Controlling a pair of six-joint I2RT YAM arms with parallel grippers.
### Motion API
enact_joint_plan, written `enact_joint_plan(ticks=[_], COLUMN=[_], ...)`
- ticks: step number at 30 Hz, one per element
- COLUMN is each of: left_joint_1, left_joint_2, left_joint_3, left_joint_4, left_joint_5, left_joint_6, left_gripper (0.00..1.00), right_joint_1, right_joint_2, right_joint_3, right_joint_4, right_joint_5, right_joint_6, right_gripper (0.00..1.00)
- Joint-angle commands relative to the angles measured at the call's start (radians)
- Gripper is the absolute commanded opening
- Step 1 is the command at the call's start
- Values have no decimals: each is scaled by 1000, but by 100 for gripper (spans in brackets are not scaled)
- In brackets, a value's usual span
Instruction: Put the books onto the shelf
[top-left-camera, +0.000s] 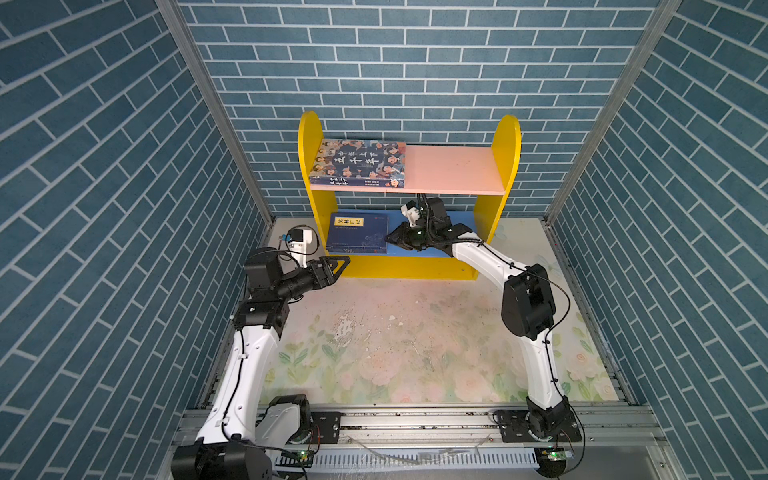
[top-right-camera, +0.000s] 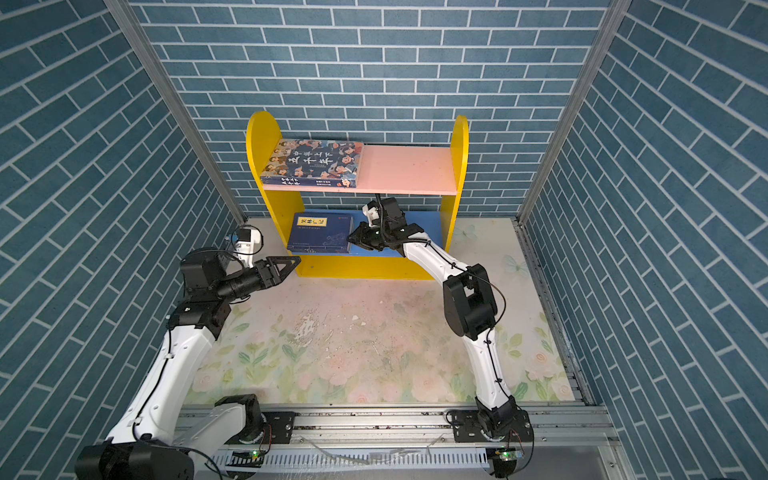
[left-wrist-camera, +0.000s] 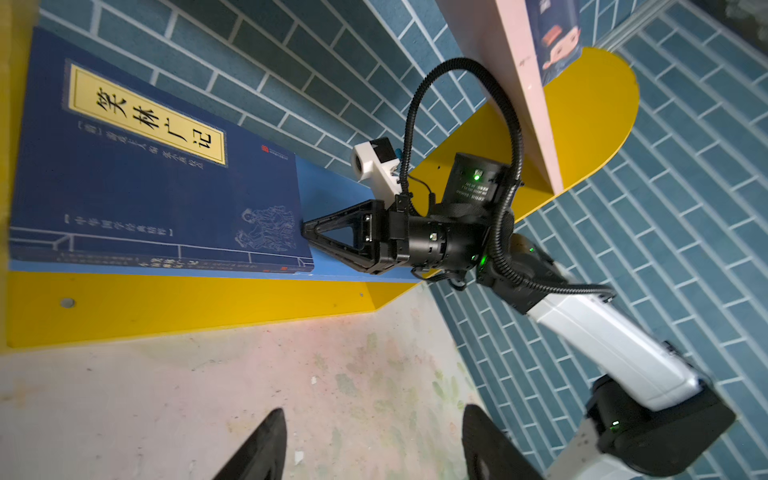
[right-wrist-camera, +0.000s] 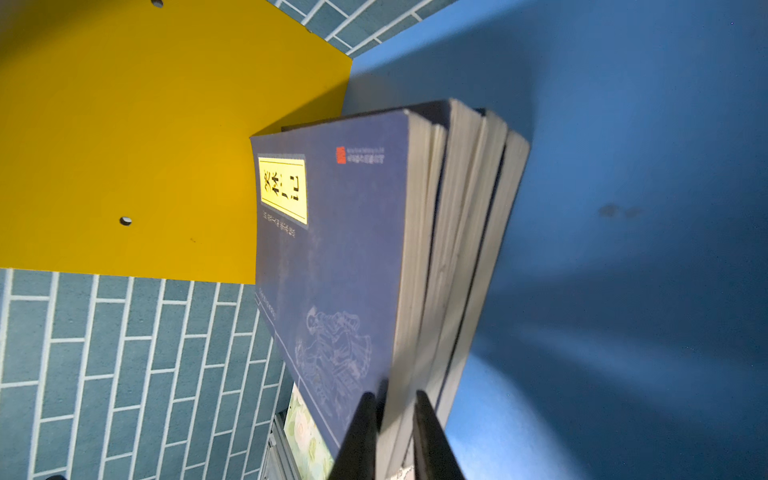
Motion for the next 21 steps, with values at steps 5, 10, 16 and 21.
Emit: enact_joint_plan(ticks=[5, 10, 16, 21], left_joint_1=[25, 45, 87, 103], left_joint_2=[35, 65, 156, 262], left_joint_3=[-63, -156, -177, -164], left_joint_4=[35, 178, 293, 378], left_joint_5=[-181, -246, -324, -336], left_joint_6=[284, 292, 371, 418], left_gripper=[64, 63, 58, 56], right_joint_1=[-2, -2, -3, 0], right_joint_2=[-121, -189, -275, -298], right_joint_3=[-136, -226, -366, -442], right_joint_4=[129, 167, 269, 375], right_joint_5=[36, 20, -19, -120], right_joint_6=[-27, -15, 6, 56], right_gripper=[20, 18, 15, 14])
